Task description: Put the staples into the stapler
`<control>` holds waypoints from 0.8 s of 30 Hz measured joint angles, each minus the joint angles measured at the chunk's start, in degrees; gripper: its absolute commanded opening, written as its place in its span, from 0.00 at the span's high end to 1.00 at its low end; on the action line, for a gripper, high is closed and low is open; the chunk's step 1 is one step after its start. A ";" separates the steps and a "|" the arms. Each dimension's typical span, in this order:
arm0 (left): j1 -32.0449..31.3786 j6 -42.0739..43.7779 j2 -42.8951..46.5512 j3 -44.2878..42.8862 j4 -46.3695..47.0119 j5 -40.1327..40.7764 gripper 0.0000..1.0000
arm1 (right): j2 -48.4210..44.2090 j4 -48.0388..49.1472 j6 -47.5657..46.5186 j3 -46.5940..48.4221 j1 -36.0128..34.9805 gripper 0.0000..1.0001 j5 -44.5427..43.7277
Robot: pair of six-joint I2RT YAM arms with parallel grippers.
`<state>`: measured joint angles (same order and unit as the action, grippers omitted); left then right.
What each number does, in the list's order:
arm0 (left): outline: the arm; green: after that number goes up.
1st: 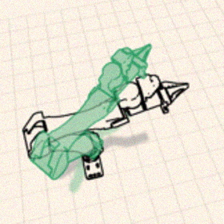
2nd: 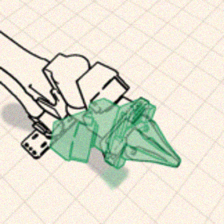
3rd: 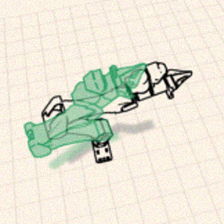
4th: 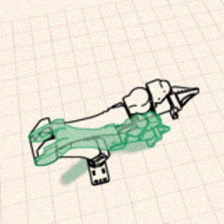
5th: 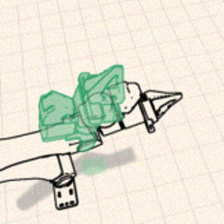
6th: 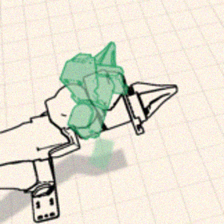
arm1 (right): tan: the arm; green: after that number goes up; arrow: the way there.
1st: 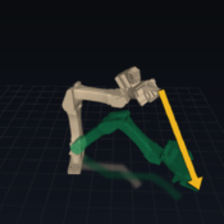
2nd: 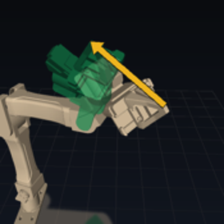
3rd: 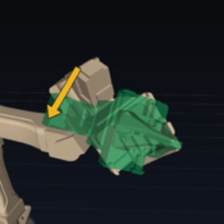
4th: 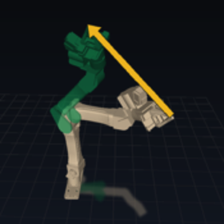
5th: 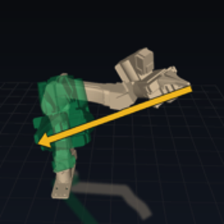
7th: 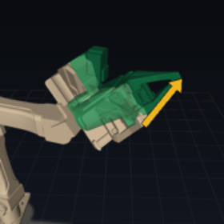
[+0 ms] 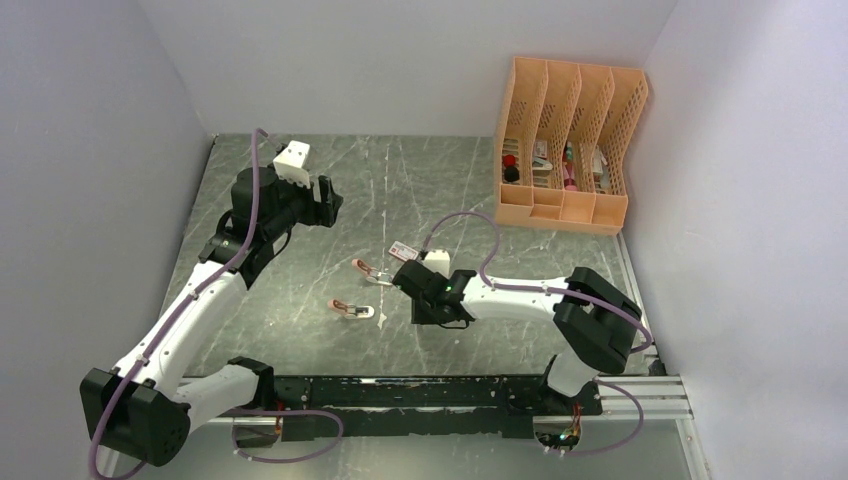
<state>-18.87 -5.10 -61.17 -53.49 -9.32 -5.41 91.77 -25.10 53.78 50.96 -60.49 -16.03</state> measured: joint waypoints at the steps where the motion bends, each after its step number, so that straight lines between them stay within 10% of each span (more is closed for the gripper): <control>1: 0.00 0.00 0.00 0.00 0.00 0.04 0.22 | 0.02 0.00 0.00 0.04 0.00 0.68 0.02; 24: -0.04 0.24 0.00 0.00 0.00 0.33 0.21 | 2.73 0.42 -1.11 1.22 0.00 0.90 0.44</control>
<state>-18.92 -4.86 -61.17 -53.49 -9.32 -5.08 94.50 -24.69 52.66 52.18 -60.49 -15.59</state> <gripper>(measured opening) 0.783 0.122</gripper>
